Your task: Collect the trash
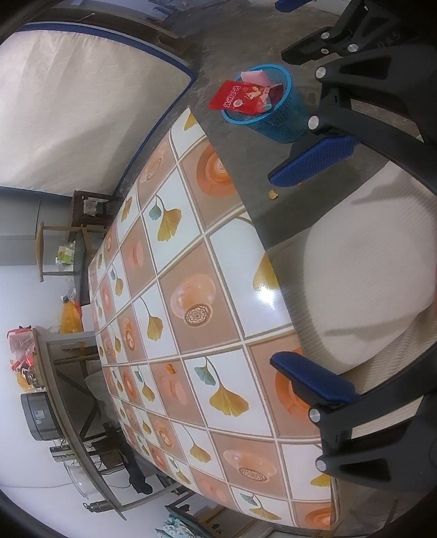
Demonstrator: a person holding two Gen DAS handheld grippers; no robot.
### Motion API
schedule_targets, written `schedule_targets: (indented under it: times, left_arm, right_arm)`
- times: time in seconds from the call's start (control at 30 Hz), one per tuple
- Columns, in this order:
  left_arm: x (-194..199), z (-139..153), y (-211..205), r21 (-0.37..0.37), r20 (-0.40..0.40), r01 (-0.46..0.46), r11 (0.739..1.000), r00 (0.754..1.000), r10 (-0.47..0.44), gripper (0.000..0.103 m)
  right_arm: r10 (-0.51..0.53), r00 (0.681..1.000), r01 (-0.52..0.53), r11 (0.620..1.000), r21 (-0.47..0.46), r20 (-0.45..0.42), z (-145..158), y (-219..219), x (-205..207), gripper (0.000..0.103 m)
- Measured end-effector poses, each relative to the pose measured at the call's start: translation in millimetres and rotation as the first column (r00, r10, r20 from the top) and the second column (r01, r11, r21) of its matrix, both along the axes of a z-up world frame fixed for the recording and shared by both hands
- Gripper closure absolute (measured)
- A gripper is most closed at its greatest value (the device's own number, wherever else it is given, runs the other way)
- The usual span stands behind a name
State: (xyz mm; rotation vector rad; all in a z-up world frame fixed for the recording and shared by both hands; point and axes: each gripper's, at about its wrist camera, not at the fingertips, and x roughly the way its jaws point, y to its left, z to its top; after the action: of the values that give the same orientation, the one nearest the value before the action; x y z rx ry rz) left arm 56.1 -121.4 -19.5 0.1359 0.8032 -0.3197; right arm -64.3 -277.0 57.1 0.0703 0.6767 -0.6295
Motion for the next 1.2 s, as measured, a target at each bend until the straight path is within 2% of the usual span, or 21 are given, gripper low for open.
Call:
schedule_targets:
  times: [1.2]
  left_arm:
    - [0.9, 0.5, 1.4, -0.002, 0.001, -0.004, 1.0, 1.0, 0.004, 0.008]
  right_arm:
    - [0.009, 1.0, -0.009, 1.0, -0.017, 0.007, 2.1, 4.1, 1.8, 0.006]
